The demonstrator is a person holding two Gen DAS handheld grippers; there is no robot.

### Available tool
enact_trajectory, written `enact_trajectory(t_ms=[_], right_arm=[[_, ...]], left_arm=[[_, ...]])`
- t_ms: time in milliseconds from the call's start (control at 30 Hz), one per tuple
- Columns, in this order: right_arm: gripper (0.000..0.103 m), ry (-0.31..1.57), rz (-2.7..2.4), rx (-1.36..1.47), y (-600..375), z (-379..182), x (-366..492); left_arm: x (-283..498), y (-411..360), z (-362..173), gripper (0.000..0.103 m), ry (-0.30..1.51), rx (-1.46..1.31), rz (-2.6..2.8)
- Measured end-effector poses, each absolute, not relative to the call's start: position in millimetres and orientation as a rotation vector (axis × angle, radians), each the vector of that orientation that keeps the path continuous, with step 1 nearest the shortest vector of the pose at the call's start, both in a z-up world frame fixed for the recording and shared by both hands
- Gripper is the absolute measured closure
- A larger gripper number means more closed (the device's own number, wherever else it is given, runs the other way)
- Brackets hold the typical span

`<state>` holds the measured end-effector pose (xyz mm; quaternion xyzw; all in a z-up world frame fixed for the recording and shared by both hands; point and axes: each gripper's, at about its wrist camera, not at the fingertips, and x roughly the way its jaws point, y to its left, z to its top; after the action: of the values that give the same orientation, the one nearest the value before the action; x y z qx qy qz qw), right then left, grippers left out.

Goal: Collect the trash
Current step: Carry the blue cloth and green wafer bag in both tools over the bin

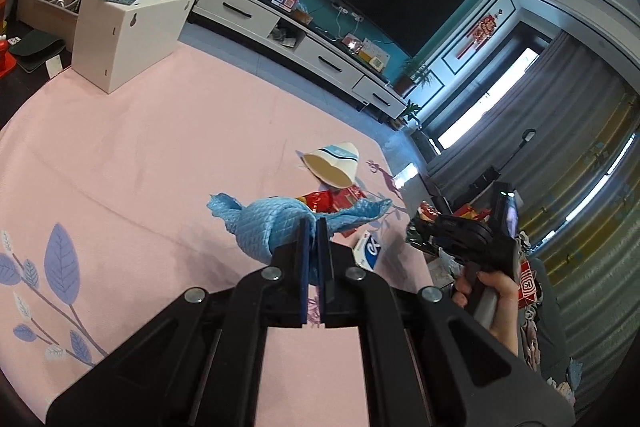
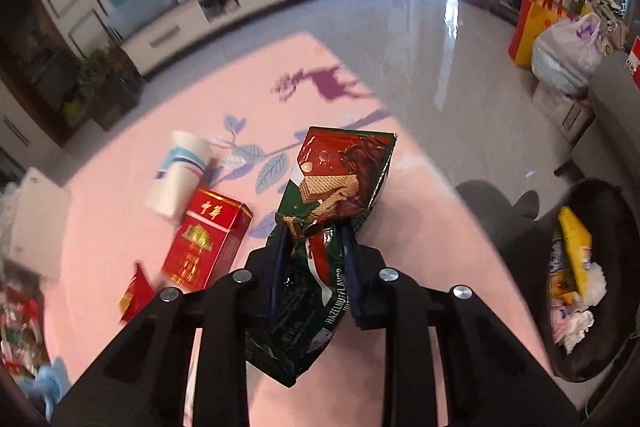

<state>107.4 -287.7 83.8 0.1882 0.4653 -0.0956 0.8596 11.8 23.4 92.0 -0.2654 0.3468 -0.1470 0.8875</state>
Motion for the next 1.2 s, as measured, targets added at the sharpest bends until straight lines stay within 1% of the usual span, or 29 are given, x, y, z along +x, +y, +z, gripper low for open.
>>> enact_trajectory(t_ms=[167,300,367,600,900,1000,1200], right_arm=[[0.076,0.871,-0.131,0.413,-309,118,40],[0.076,0.795,-0.121,0.409,-324,132,-1],[0.076,0.763,-0.144,0.401,-331,139,-14],[0.076,0.663,-0.178,0.400,-366,165,-47],[0.076,0.572,-0.319,0.432,-422,177,-90],[0.076,0.557,-0.360,0.450,-442,178,-102],[0.076,0.588,-0.450,0.473,-474,166,-115]], left_arm=[[-1,7,102,0.099,0.706,-0.545,-0.352],[-6,-16,109,0.099,0.705,-0.512,-0.383],[-10,-35,113,0.099,0.700,-0.477,-0.402],[-11,-96,126,0.099,0.683,-0.480,-0.500],[-13,-186,147,0.099,0.668,-0.418,-0.639],[-12,-216,144,0.099,0.684,-0.404,-0.677],[-8,-282,128,0.099,0.746,-0.348,-0.745]])
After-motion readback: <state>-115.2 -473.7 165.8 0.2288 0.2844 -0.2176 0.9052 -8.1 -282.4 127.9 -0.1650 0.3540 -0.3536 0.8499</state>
